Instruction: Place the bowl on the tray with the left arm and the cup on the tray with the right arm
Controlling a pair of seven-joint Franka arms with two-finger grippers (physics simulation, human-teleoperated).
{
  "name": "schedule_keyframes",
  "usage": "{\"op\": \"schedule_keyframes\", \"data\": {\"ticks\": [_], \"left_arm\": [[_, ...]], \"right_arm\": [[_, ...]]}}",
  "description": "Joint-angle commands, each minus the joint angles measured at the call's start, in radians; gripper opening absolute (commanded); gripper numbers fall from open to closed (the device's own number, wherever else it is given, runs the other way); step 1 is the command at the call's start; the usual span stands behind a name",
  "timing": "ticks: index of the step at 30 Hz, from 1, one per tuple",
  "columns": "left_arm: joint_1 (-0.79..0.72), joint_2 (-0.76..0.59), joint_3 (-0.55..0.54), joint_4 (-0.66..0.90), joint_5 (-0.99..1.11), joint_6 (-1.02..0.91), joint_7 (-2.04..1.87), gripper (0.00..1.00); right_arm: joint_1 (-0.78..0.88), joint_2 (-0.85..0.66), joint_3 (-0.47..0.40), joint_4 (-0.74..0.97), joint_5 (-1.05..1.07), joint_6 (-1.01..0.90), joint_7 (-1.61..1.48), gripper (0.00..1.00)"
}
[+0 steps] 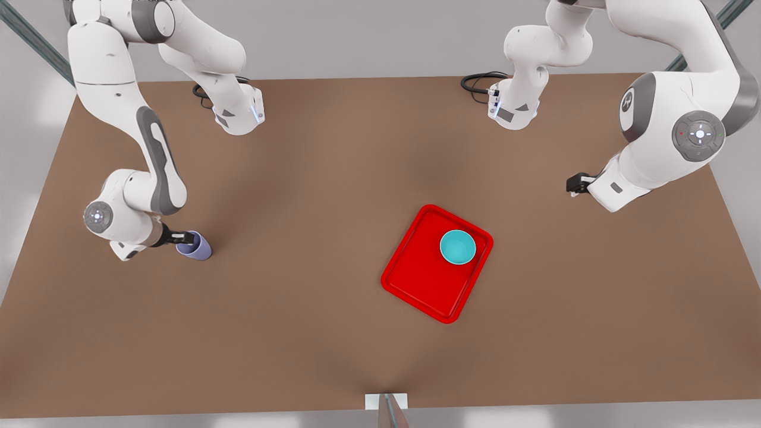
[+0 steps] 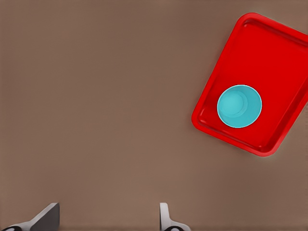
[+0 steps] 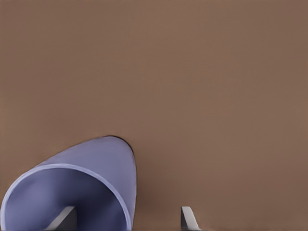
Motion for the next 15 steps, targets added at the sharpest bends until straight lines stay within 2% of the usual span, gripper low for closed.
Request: {"op": "schedule_keyframes", "data": {"ticks": [1,3,4,15], "left_arm": [[0.000,0.000,-0.001,0.000,0.000,0.000,0.000,1.00],[0.000,0.001,-0.001,0.000,0.000,0.000,0.000,1.00],[0.000,0.001,0.000,0.000,0.000,0.000,0.000,1.00],[0.000,0.001,0.000,0.000,0.000,0.000,0.003,1.00]], "right_arm": [[-0.001,0.001,0.000,0.000,0.000,0.000,0.000,0.33],[0.000,0.005,0.000,-0.001,-0.002,-0.003,-0.002,0.23],[0.000,0.005,0.000,0.002,-0.002,-0.003,-0.003,0.21],[-0.003,0.015,0.000,0.019,-0.005,0.000,-0.014,0.21]]}}
